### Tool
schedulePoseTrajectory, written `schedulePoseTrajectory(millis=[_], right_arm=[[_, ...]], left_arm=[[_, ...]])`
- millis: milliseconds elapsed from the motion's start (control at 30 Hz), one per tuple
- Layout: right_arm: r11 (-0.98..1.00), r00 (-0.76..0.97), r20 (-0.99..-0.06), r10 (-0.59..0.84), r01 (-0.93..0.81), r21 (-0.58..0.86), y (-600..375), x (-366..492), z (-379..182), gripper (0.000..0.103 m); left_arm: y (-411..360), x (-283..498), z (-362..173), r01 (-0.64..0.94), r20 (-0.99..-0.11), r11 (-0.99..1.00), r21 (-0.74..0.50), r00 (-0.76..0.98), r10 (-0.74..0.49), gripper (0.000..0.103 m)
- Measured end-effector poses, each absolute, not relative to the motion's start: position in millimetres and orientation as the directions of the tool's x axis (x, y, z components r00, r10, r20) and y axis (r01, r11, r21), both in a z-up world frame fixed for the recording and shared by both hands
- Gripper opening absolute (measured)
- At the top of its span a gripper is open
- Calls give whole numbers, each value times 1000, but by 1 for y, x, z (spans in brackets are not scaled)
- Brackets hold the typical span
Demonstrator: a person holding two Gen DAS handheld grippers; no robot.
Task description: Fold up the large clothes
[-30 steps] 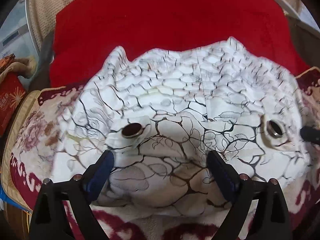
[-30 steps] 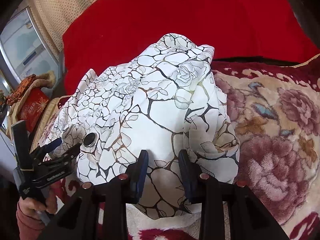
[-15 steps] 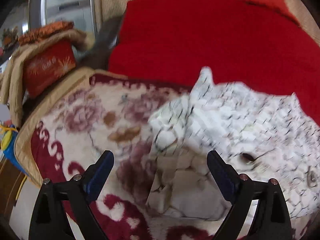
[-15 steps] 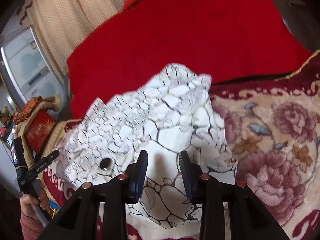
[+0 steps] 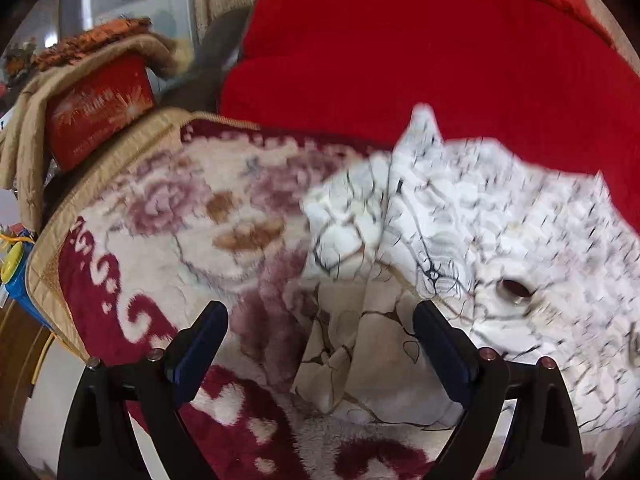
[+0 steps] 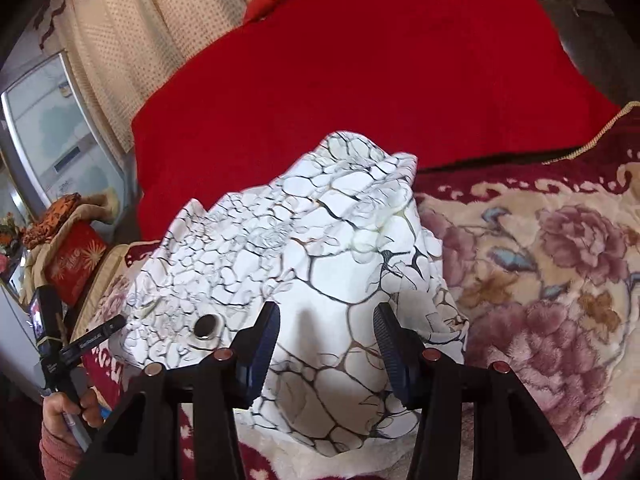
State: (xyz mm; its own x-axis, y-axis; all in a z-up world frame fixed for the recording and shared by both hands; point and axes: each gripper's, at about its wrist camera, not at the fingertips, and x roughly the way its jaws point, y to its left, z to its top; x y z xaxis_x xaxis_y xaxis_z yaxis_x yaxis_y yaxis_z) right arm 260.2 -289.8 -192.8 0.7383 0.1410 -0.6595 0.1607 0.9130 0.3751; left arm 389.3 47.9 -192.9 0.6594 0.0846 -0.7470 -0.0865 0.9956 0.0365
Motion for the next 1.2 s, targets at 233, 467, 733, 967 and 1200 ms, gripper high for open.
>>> schedulePoseTrajectory(millis=[233,467,733,967,1200], right_arm=[[918,659,-736,154,179,353,-289,277,-210,52],[909,750,-645,149,153,389,-295,260,-193,52],[908,683,-709,177,164,385,-292,272,-206,52],[886,785,-588,198,113,449,-305,255,-186,52],[898,782,-591,198,98,430,-293,257,-185,52]], left_arm=[[54,384,-181,-100,-723,995,27,685,88,96],[65,391,-183,-157,-715,982,102,675,182,96],[62,384,-176,-149,-680,982,113,710,186,95],[81,378,-160,-145,-673,985,-89,738,48,95],[107,385,-183,-105,-701,871,-480,642,-309,96]])
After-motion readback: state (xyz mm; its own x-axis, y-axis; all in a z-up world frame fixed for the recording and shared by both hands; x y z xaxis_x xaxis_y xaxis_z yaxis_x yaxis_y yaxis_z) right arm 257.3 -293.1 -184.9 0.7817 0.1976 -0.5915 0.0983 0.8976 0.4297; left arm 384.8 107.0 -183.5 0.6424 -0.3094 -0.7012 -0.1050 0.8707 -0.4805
